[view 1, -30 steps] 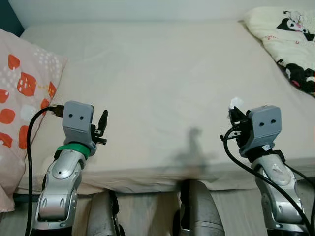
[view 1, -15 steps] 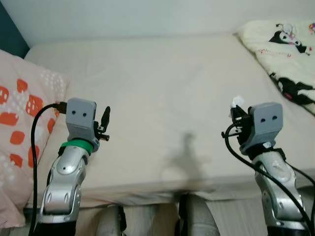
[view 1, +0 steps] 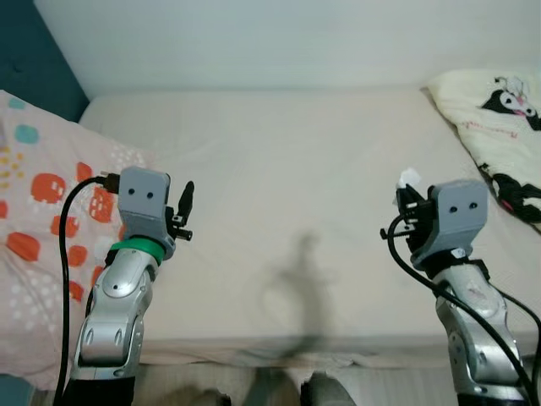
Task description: Clean up the room
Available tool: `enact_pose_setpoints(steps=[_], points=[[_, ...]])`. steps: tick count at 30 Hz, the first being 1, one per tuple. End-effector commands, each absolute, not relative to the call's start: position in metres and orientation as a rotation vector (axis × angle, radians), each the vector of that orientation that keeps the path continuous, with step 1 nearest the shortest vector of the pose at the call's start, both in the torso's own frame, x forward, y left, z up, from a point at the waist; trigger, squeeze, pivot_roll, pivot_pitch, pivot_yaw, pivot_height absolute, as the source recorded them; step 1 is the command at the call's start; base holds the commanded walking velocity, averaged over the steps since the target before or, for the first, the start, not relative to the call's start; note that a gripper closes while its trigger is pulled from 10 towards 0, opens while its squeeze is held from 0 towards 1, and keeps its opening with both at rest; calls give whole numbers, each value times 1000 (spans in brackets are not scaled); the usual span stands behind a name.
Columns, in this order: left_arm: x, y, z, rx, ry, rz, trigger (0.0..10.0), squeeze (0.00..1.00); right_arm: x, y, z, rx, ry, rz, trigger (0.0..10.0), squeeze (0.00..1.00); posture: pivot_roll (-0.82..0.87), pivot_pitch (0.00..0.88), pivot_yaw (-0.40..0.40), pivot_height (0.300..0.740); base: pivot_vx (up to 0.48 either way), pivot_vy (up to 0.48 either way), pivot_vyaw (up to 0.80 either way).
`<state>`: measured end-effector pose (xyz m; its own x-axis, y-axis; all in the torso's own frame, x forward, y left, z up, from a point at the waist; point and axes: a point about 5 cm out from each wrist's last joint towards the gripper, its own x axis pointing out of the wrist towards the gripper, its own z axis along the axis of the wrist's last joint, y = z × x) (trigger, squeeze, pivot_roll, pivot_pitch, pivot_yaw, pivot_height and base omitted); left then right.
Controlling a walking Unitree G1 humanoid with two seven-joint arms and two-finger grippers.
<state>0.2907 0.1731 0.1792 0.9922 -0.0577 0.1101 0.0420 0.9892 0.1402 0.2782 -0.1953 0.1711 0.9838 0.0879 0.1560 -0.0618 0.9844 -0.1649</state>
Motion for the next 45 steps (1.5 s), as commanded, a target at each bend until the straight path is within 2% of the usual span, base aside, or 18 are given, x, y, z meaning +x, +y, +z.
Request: enact_pose_setpoints(steps=[1, 17, 23, 45], points=[[290, 173, 173, 136, -83, -49, 10000, 0, 275, -192, 163, -131, -130, 89, 10000, 0, -109, 51, 45, 740, 0, 0, 0], [289, 171, 171, 126, -72, -59, 10000, 0, 275, -180, 158, -88, -123, 113, 10000, 0, -103, 59, 52, 740, 0, 0, 0], [288, 171, 172, 129, -72, -61, 10000, 0, 275, -170, 159, -16, -140, 142, 10000, 0, -98, 61, 52, 740, 0, 0, 0], [287, 172, 173, 129, -71, -58, 10000, 0, 276, -161, 157, 17, -132, 150, 10000, 0, -92, 68, 59, 740, -294, 0, 0]])
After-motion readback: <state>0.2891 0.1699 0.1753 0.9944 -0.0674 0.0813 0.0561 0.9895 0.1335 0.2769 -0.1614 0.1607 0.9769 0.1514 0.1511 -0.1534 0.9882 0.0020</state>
